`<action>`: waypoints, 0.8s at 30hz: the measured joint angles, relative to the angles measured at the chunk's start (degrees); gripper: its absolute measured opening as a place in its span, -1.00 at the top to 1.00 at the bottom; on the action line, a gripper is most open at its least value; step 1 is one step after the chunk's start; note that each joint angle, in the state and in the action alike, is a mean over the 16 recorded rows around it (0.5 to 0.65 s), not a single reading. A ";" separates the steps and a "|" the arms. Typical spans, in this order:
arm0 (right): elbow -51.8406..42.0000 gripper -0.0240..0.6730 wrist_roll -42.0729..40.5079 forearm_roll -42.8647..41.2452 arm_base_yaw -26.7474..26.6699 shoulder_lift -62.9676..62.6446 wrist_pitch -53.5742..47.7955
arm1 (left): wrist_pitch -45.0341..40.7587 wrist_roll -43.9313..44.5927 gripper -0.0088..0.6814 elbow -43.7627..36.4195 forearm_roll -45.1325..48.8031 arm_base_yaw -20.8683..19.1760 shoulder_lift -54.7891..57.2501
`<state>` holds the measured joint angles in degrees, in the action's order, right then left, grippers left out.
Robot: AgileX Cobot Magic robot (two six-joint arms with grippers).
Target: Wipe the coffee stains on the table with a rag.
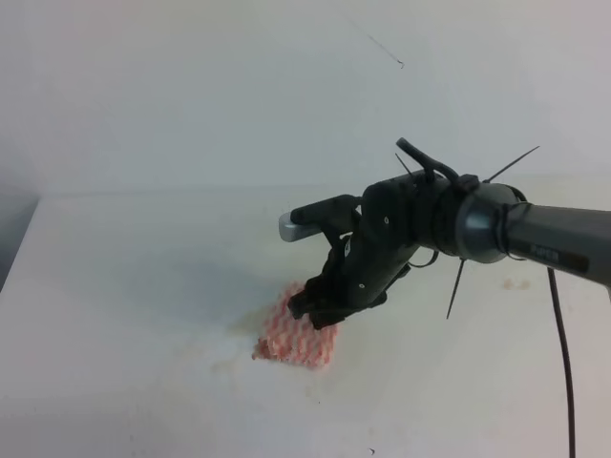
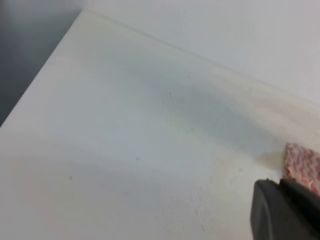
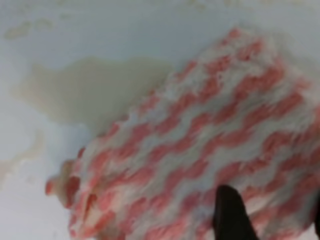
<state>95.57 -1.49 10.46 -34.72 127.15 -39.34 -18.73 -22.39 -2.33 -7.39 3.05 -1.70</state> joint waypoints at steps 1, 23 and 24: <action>0.04 0.29 -0.12 -0.26 -0.18 0.28 0.13 | 0.00 0.01 0.98 0.00 0.00 0.00 0.00; 13.64 0.94 -14.26 11.29 -3.36 1.85 -5.72 | 0.00 -0.03 0.98 0.31 0.00 0.00 0.00; 14.05 0.94 -15.19 12.46 -3.68 2.14 -5.61 | 0.00 -0.03 0.98 0.16 0.00 0.00 0.00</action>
<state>109.62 -16.68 22.92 -38.39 129.29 -44.95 -18.73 -22.43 -2.17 -7.39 3.05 -1.70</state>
